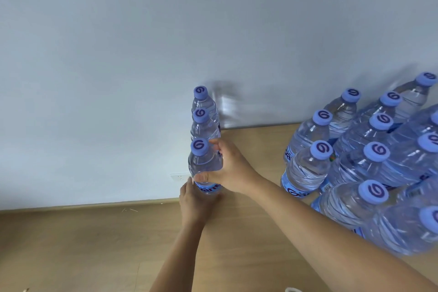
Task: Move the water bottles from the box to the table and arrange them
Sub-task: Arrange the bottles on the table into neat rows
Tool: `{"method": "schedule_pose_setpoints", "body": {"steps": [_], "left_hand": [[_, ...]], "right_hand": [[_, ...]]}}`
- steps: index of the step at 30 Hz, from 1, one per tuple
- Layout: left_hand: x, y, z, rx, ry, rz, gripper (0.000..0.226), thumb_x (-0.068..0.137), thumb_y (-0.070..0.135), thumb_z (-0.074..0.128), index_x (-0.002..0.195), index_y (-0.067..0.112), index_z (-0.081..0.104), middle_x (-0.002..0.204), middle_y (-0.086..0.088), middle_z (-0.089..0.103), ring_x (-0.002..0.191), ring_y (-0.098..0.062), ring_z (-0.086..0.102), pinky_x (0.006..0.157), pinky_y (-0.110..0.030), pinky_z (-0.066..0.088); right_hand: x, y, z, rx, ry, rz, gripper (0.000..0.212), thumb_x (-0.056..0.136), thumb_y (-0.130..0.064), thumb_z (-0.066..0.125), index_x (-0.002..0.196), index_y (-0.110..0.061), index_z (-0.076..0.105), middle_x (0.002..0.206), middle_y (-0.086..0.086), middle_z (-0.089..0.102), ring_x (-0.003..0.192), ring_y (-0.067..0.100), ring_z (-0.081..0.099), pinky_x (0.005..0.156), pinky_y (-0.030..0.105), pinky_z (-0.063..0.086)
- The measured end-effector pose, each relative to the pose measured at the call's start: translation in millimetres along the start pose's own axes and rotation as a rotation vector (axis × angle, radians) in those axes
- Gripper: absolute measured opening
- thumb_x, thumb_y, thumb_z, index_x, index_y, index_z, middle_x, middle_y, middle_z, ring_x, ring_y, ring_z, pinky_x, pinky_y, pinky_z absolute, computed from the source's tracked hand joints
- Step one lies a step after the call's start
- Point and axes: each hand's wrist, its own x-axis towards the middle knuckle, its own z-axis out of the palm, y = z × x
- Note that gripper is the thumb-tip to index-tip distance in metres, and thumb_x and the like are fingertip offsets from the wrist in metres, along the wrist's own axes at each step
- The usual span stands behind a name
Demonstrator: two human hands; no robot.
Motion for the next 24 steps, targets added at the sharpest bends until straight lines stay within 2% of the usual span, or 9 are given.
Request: {"method": "schedule_pose_setpoints", "body": {"steps": [2, 4, 7, 10, 13, 16, 18, 21, 24], "left_hand": [[-16.4, -5.9, 1.8, 0.015, -0.027, -0.135, 0.081, 0.068, 0.035, 0.08, 0.134, 0.009, 0.04, 0.13, -0.006, 0.045, 0.132, -0.025, 0.033, 0.105, -0.036, 0.033], [-42.2, -14.7, 6.2, 0.058, -0.035, -0.163, 0.101, 0.073, 0.034, 0.078, 0.147, 0.001, 0.017, 0.149, -0.017, 0.027, 0.14, -0.029, 0.02, 0.114, -0.037, 0.021], [-79.3, -14.6, 14.7, 0.167, -0.047, -0.127, 0.103, 0.077, 0.039, 0.073, 0.149, 0.002, 0.01, 0.153, -0.016, 0.017, 0.142, -0.028, 0.016, 0.113, -0.034, 0.016], [-95.9, 2.9, 33.6, 0.191, -0.177, -0.008, 0.099, 0.08, 0.035, 0.071, 0.149, 0.002, 0.009, 0.153, -0.013, 0.014, 0.142, -0.026, 0.014, 0.112, -0.03, 0.015], [-99.6, 23.5, 52.3, 0.197, -0.321, 0.08, 0.093, 0.082, 0.03, 0.069, 0.149, 0.005, 0.009, 0.151, -0.01, 0.016, 0.142, -0.024, 0.015, 0.113, -0.03, 0.017], [-96.6, 36.7, 65.0, 0.2, -0.4, 0.152, 0.091, 0.082, 0.032, 0.069, 0.15, 0.009, 0.012, 0.151, -0.005, 0.022, 0.141, -0.02, 0.021, 0.112, -0.03, 0.023], [-94.5, 42.0, 67.7, 0.199, -0.439, 0.195, 0.091, 0.079, 0.031, 0.072, 0.149, 0.011, 0.017, 0.147, -0.003, 0.03, 0.136, -0.017, 0.029, 0.105, -0.024, 0.028], [-89.8, 43.6, 62.6, 0.127, -0.458, 0.238, 0.093, 0.073, 0.025, 0.079, 0.148, 0.015, 0.024, 0.142, 0.001, 0.04, 0.125, -0.009, 0.039, 0.094, -0.017, 0.031], [-87.7, 42.0, 50.1, 0.01, -0.47, 0.255, 0.096, 0.067, 0.021, 0.084, 0.145, 0.023, 0.029, 0.139, 0.011, 0.041, 0.12, -0.001, 0.04, 0.091, -0.016, 0.033]], "right_hand": [[-13.9, -6.1, -10.2, -0.075, 0.054, -0.068, 0.069, 0.061, -0.027, 0.087, 0.12, -0.02, 0.051, 0.101, -0.027, 0.045, 0.098, -0.008, 0.046, 0.079, -0.005, 0.029], [-36.7, -9.5, -28.4, -0.195, 0.249, -0.162, 0.058, 0.068, -0.028, 0.082, 0.117, -0.013, 0.055, 0.104, -0.014, 0.051, 0.104, 0.008, 0.049, 0.086, 0.002, 0.03], [-72.5, -7.6, -63.3, -0.358, 0.645, -0.309, 0.034, 0.072, -0.013, 0.072, 0.102, -0.001, 0.062, 0.096, 0.005, 0.06, 0.093, 0.018, 0.052, 0.088, 0.013, 0.035], [-96.7, -0.9, -91.0, -0.427, 0.847, -0.275, 0.032, 0.073, -0.005, 0.069, 0.103, 0.003, 0.06, 0.101, 0.012, 0.059, 0.099, 0.019, 0.048, 0.093, 0.021, 0.036], [-96.0, 5.6, -95.2, -0.353, 0.758, -0.032, 0.055, 0.076, -0.006, 0.073, 0.124, 0.002, 0.048, 0.124, 0.017, 0.05, 0.118, 0.026, 0.04, 0.102, 0.035, 0.032], [-84.8, 11.7, -90.3, -0.192, 0.647, 0.201, 0.07, 0.084, -0.016, 0.067, 0.141, -0.003, 0.028, 0.143, 0.011, 0.036, 0.133, 0.025, 0.029, 0.108, 0.031, 0.023], [-80.3, 17.0, -90.0, -0.186, 0.693, 0.211, 0.058, 0.087, -0.013, 0.063, 0.136, -0.003, 0.034, 0.135, 0.011, 0.045, 0.126, 0.027, 0.037, 0.1, 0.028, 0.027], [-82.3, 13.7, -89.8, -0.142, 0.692, 0.174, 0.03, 0.087, -0.016, 0.064, 0.111, -0.005, 0.051, 0.104, 0.007, 0.055, 0.105, 0.028, 0.05, 0.083, 0.026, 0.035], [-84.5, 2.5, -91.5, -0.087, 0.62, 0.076, 0.024, 0.082, -0.023, 0.07, 0.088, -0.007, 0.053, 0.082, 0.004, 0.054, 0.081, 0.023, 0.051, 0.073, 0.03, 0.04]]}}
